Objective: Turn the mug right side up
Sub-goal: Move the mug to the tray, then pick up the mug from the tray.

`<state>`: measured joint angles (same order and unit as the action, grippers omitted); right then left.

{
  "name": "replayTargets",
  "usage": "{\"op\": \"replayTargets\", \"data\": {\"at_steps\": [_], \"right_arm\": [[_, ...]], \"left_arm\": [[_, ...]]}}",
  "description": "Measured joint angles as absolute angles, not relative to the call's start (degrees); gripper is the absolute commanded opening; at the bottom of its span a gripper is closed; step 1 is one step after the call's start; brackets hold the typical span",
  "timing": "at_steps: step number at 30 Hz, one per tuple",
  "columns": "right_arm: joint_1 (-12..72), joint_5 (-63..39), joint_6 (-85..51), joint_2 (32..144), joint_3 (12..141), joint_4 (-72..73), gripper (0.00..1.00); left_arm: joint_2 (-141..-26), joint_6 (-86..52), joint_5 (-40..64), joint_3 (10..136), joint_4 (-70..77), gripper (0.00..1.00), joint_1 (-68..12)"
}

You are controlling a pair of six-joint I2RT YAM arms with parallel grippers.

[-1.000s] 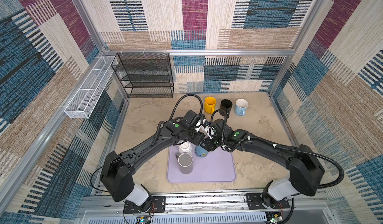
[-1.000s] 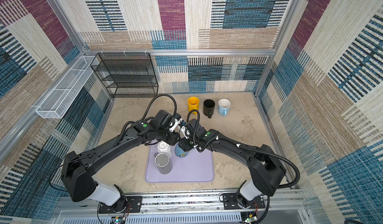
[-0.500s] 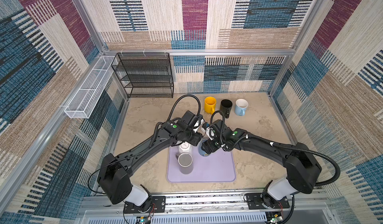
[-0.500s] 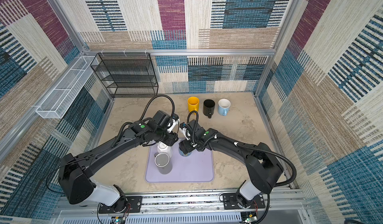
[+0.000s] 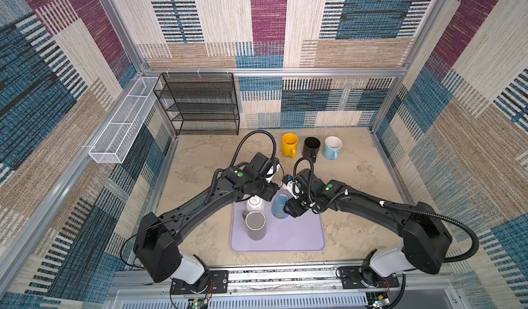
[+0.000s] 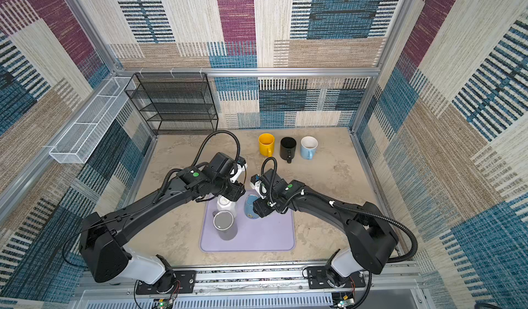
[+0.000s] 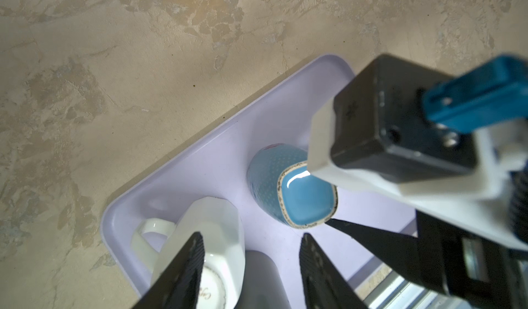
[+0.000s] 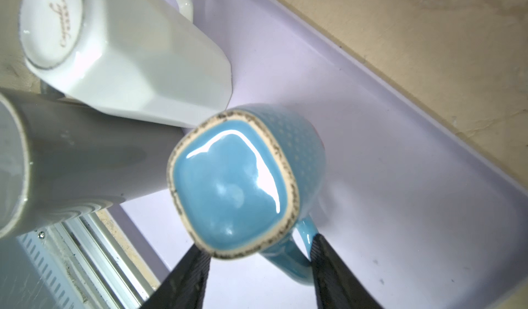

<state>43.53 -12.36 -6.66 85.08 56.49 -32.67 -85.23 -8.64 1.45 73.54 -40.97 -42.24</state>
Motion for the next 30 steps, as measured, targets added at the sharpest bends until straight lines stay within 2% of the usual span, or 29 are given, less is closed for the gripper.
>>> {"op": "replayTargets", "data": {"at_steps": [10, 30], "right_arm": [[43.53, -12.86, -4.86, 88.64, 60.27, -36.88, 0.42], [43.53, -7.99, 0.84, 97.56, 71.24, -49.01, 0.43]], "left_arm": [[-84.07, -8.64, 0.38, 73.34, -41.28, 0.55, -41.85], [-78.81, -7.53, -1.10, 71.61, -43.31, 0.55, -38.35]]}}
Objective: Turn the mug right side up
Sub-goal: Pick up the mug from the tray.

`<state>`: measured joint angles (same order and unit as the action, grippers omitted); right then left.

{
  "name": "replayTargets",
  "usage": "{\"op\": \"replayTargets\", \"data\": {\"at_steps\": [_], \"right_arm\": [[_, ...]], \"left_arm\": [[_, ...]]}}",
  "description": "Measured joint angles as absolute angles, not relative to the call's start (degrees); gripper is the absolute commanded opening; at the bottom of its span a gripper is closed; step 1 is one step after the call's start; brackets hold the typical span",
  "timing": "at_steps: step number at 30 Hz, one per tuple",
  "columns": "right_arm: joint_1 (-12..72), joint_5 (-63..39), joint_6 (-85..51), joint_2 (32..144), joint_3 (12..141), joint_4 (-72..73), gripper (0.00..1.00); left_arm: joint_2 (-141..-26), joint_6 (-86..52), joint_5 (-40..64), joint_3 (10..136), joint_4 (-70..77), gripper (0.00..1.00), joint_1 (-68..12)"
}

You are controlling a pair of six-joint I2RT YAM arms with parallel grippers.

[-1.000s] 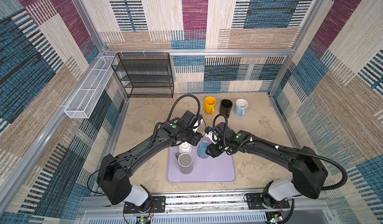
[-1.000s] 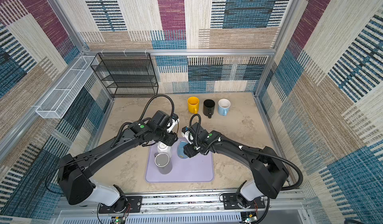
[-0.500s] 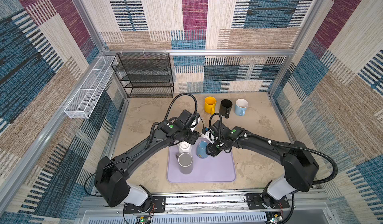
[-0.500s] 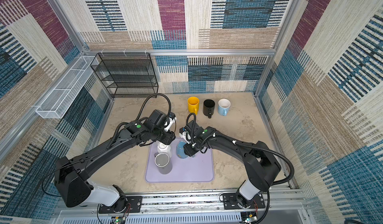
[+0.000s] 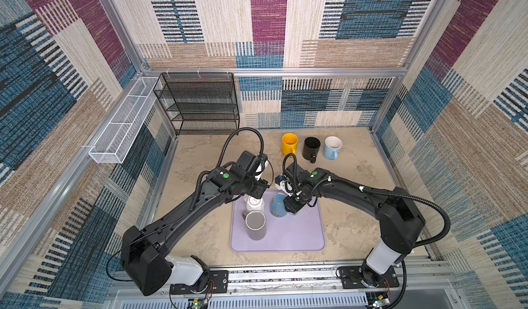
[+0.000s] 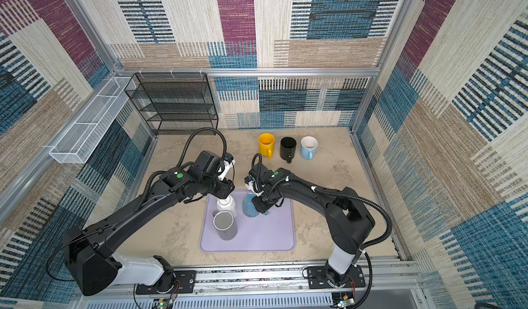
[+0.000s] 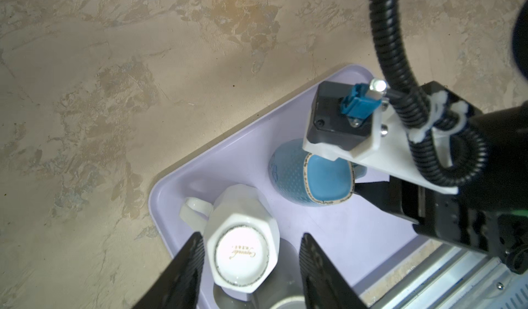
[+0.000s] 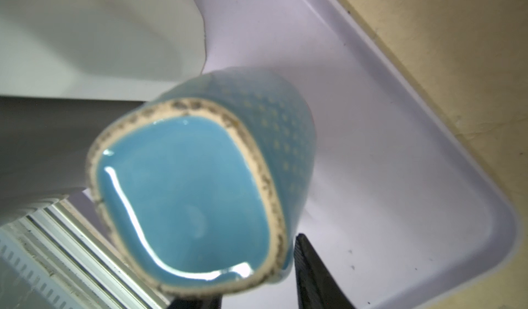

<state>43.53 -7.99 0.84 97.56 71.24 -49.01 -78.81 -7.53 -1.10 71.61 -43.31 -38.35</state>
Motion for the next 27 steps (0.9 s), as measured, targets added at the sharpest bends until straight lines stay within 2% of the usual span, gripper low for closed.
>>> {"op": "replayTargets", "data": {"at_steps": [19, 27], "right_arm": [[44.07, -4.89, 6.52, 101.56, 76.55, -52.40, 0.47], [44.56, -4.47, 7.79, 102.96, 77.93, -52.34, 0.45]], "left_arm": [[-78.67, -7.53, 0.25, 70.70, -42.63, 0.55, -37.91], [-78.37, -7.55, 0.25, 70.59, -42.63, 0.55, -37.91]]}}
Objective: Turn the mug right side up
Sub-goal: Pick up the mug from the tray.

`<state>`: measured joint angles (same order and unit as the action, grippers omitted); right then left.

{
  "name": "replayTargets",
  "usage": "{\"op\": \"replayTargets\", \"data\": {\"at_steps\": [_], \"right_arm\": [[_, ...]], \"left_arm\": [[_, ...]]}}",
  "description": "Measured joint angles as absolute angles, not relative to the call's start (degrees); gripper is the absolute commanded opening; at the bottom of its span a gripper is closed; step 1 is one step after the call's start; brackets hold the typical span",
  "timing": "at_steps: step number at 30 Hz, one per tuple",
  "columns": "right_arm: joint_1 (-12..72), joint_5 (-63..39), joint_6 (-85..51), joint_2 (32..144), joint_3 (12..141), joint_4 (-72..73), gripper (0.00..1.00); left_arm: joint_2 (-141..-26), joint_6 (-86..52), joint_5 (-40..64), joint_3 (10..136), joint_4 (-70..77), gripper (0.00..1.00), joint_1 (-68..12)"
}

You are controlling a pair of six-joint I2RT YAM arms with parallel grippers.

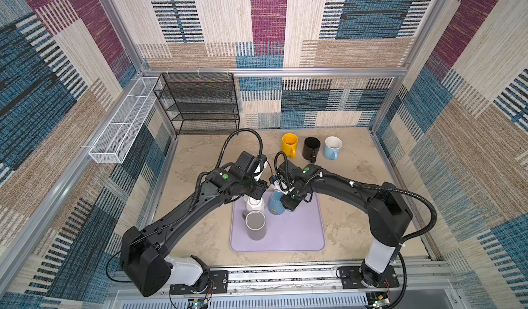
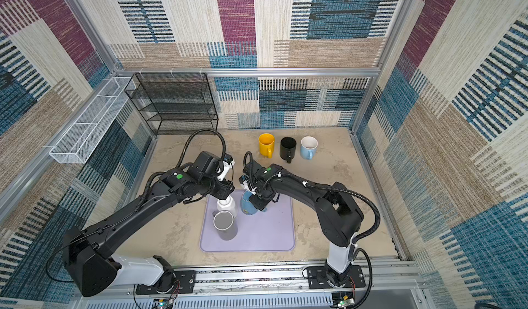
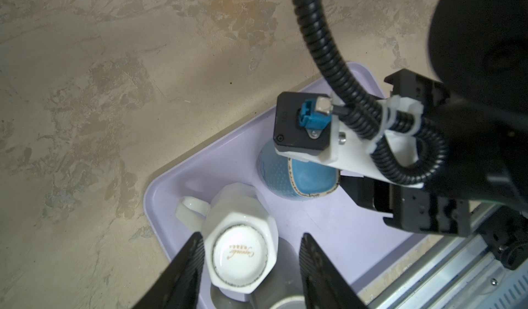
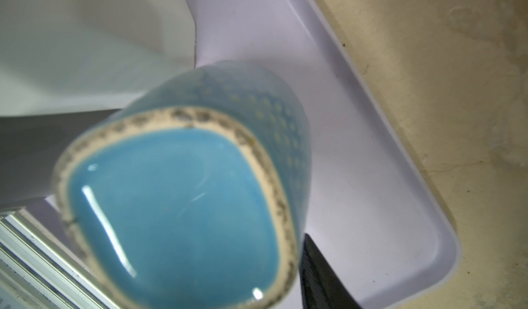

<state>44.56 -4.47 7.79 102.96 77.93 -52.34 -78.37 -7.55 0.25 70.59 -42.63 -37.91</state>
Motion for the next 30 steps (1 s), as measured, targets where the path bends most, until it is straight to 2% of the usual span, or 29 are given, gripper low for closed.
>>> {"op": "replayTargets", "data": {"at_steps": [15, 20, 30], "right_arm": [[44.66, -4.69, 8.03, 104.53, 78.74, -52.05, 0.41], [44.66, -4.97, 8.23, 104.57, 78.74, -51.75, 0.32], [44.66, -4.99, 8.21, 104.55, 78.74, -50.81, 0.21]], "left_arm": [[-77.54, -7.55, 0.25, 70.02, -42.59, 0.55, -37.91], [-77.56, -7.55, 0.36, 70.00, -42.59, 0.54, -37.91], [-77.60, -7.53, 0.38, 70.06, -42.59, 0.55, -37.91]]}}
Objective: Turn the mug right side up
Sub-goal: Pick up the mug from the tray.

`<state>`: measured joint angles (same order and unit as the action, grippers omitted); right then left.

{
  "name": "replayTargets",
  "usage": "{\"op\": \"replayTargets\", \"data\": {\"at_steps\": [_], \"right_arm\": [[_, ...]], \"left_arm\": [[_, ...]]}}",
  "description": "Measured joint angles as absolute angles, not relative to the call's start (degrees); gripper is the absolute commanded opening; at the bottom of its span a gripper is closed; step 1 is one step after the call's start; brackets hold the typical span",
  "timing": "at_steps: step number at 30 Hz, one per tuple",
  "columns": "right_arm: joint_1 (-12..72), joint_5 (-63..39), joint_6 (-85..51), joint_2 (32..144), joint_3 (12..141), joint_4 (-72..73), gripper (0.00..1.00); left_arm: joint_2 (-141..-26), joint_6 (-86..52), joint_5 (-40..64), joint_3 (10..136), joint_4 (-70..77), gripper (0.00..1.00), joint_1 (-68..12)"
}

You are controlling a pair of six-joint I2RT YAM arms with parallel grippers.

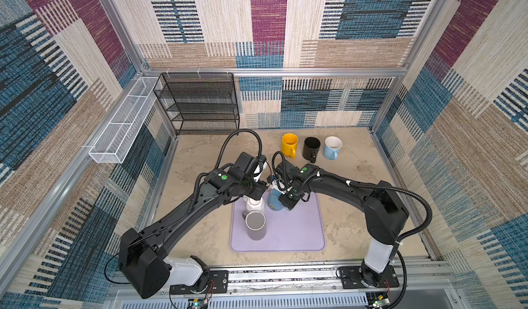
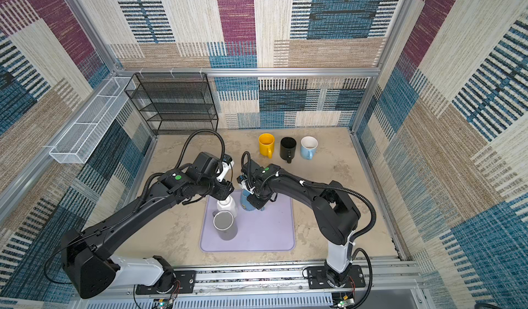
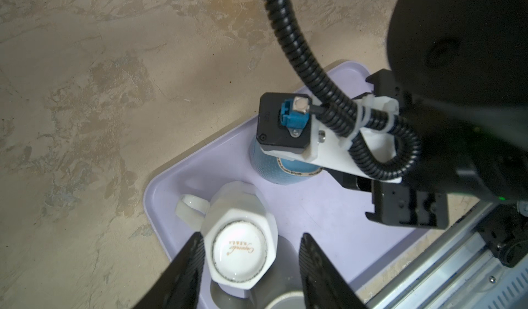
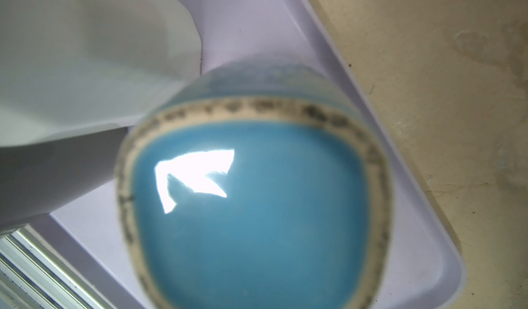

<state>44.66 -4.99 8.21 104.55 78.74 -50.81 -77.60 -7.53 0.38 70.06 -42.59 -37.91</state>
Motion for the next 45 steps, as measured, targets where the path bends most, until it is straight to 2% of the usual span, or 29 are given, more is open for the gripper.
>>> {"op": "replayTargets", "data": {"at_steps": [4, 12, 19, 25, 35, 45], "right_arm": [[44.66, -4.99, 8.16, 104.55, 78.74, -50.81, 0.17], [44.66, -5.41, 7.70, 104.57, 78.89, -50.68, 0.00], [44.53, -6.72, 7.01, 103.04, 78.00, -48.90, 0.00], [43.57, -9.06, 5.72, 99.55, 75.33, -45.21, 0.00], [38.94, -11.18, 1.89, 90.89, 67.57, -34.98, 0.00], [34.94, -14.66, -0.67, 86.11, 63.18, -24.38, 0.00]], "left_arm": [[-77.65, -7.53, 0.38, 70.26, -42.59, 0.55, -37.91], [-78.00, -7.53, 0.40, 70.54, -42.61, 0.55, -37.91], [-77.76, -7.55, 0.38, 70.65, -42.48, 0.55, -37.91], [-76.01, -7.64, 0.14, 69.97, -41.04, 0.60, -37.87], [-73.91, -8.80, -0.01, 69.19, -38.68, 0.61, -37.15], [-73.28, -10.55, 2.31, 68.36, -36.03, 0.68, -35.11]]}}
